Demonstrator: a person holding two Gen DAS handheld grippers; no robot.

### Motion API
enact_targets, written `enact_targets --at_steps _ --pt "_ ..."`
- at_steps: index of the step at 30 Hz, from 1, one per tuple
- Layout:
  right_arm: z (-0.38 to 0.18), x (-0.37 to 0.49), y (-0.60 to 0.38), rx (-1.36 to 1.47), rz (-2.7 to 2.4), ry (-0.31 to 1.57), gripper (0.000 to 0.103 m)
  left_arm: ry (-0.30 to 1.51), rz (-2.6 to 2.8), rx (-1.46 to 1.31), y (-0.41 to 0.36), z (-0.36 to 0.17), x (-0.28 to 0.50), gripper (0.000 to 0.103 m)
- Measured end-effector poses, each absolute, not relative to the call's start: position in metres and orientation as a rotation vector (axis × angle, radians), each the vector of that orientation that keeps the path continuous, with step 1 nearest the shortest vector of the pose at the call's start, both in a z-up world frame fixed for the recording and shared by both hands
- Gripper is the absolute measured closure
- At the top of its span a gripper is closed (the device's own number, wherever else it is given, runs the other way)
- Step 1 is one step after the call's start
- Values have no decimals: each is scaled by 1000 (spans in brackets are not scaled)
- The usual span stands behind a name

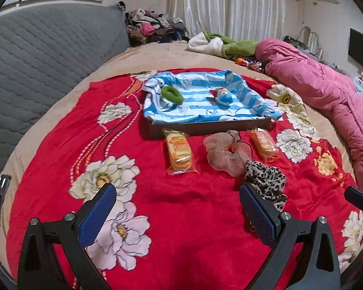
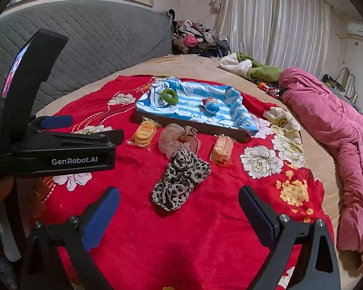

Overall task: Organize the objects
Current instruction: 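Move both tools toward the leopard-print scrunchie and snack packs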

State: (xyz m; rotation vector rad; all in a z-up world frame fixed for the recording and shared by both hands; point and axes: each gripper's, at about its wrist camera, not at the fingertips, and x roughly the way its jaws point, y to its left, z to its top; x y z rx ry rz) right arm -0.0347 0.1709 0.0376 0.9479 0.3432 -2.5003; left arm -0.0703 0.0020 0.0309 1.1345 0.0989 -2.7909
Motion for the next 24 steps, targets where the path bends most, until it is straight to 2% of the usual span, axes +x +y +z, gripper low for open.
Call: enact_targets --at_steps 24 --pt "6 -72 171 1031 -2487 303 4 51 -2831 1170 30 16 -129 2"
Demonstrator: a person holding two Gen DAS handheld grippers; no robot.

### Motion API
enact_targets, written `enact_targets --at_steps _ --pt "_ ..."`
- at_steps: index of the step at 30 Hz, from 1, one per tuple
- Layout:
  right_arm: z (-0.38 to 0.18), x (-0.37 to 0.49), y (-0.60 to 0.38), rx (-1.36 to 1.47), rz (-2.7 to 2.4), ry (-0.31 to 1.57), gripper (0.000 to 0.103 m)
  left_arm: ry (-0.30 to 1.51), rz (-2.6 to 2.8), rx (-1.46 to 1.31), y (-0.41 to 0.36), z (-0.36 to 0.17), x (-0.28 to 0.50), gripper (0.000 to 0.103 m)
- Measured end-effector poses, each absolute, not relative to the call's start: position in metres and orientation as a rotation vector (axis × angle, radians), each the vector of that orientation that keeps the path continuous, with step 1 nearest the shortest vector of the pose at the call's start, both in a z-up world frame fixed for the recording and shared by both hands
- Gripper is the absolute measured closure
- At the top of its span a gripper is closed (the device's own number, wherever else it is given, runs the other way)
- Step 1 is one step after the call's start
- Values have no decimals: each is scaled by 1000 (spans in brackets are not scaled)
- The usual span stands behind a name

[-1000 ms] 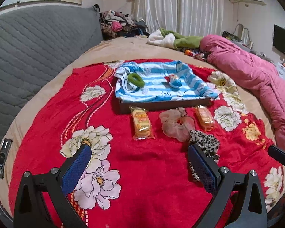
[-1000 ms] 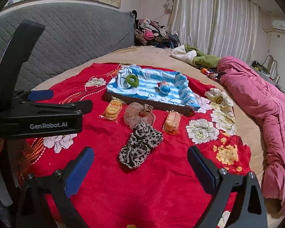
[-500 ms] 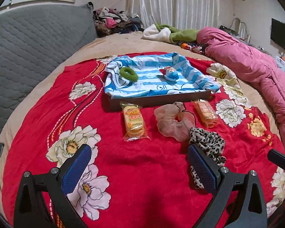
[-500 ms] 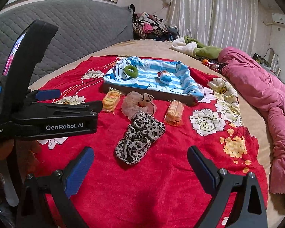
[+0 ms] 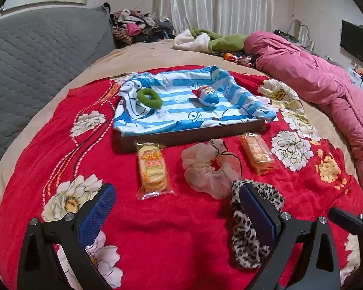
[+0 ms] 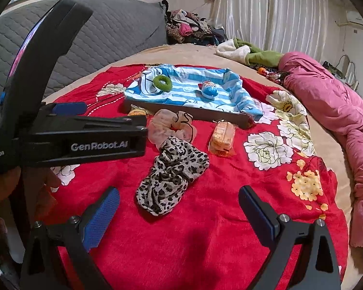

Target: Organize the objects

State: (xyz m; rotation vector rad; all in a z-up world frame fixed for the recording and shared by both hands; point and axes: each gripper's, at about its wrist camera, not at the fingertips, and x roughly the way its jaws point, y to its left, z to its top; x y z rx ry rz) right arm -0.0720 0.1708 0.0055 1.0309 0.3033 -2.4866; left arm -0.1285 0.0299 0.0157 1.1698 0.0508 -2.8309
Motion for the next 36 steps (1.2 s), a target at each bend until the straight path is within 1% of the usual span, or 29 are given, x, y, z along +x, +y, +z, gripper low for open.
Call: enact_targets --at_steps 14,20,36 --pt "-11 -95 166 1076 -2484 270 4 51 -2854 1219 39 1 -163 2" --pt "-18 -104 164 1102 -2480 250 4 81 -2848 1230 24 -7 -167 2" --pt "-33 -117 146 1139 -2462 277 4 118 -2827 1240 -10 -23 -172 2"
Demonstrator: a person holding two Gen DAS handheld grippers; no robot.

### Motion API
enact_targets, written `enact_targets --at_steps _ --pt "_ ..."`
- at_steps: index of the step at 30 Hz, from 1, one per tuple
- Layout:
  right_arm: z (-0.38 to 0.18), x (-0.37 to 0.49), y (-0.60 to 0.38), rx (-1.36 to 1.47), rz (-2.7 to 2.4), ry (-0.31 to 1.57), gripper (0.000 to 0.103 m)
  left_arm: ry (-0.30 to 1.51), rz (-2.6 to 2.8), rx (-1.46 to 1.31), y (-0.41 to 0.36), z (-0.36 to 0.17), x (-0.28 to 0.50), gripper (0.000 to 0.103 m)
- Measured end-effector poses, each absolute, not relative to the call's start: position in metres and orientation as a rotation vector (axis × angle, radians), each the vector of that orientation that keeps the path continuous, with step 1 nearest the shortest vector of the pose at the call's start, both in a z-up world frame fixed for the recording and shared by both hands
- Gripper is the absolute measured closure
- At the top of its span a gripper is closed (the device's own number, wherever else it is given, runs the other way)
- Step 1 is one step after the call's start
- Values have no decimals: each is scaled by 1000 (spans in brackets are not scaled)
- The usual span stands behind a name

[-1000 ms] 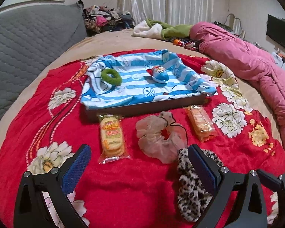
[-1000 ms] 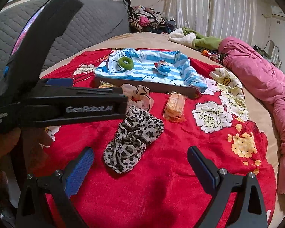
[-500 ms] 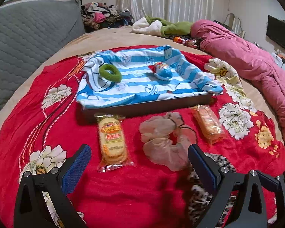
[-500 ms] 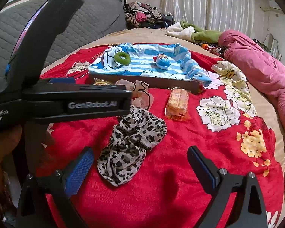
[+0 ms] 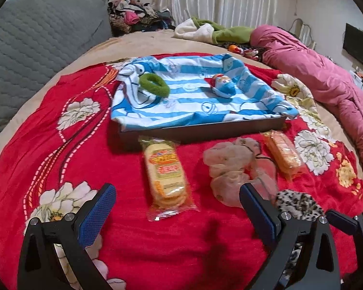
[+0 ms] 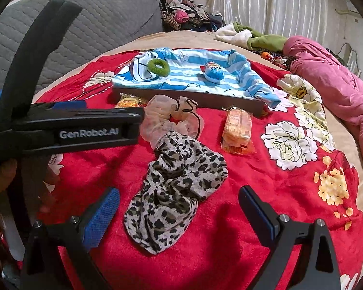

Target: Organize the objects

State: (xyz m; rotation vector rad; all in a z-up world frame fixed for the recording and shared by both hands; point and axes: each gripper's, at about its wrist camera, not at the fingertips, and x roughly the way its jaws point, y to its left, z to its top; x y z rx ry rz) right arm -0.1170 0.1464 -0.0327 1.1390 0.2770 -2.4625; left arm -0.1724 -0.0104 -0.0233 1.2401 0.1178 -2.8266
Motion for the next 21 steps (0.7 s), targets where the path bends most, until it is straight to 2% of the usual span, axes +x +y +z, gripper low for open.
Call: enact_targets --at_steps 14,21 --pt "-41 -130 139 1175 -2460 273 4 169 -2771 1264 -35 -38 -186 2" --pt "-47 -134 137 1206 -2450 278 8 183 -2741 1273 -40 -46 -196 2"
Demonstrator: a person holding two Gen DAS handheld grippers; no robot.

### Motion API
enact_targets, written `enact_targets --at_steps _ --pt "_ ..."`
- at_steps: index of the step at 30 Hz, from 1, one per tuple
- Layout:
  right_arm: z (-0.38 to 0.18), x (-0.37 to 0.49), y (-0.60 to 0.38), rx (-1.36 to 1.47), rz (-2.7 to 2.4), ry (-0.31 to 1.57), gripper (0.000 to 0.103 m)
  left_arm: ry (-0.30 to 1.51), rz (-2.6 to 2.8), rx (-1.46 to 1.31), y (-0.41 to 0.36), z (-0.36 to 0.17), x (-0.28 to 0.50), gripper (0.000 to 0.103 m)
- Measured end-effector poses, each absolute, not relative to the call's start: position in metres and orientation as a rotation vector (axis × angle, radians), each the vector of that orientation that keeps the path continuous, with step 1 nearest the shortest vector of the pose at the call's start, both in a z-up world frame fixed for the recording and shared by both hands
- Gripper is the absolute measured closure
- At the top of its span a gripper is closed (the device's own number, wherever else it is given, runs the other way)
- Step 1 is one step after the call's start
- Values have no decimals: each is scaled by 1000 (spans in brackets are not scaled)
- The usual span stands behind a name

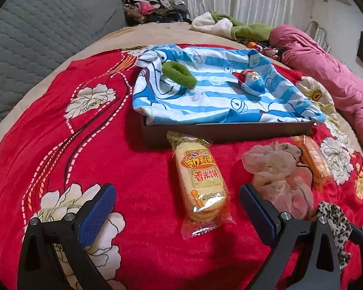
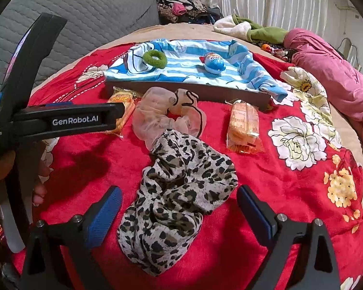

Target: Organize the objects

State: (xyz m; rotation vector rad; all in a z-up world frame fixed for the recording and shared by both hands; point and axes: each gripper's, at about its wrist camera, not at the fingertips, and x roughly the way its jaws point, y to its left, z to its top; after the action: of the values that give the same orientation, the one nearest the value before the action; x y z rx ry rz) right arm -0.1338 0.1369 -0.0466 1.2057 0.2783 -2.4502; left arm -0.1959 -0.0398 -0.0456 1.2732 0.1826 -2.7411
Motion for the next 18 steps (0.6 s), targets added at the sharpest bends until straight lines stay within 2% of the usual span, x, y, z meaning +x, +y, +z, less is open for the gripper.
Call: enact_targets --at_steps 4,10,14,18 --pt "-50 -136 136 1229 -2447 279 9 186 -2731 1282 -40 -49 -202 2" --pt "-54 -138 138 1250 -2431 245 19 187 -2721 1284 -40 -55 -210 2" --pt "-54 -139 138 1251 -2416 236 31 193 -2711 1305 -40 -61 -213 2" --pt "-54 -138 134 1243 -2397 248 42 223 -2709 1338 -41 -66 -215 7"
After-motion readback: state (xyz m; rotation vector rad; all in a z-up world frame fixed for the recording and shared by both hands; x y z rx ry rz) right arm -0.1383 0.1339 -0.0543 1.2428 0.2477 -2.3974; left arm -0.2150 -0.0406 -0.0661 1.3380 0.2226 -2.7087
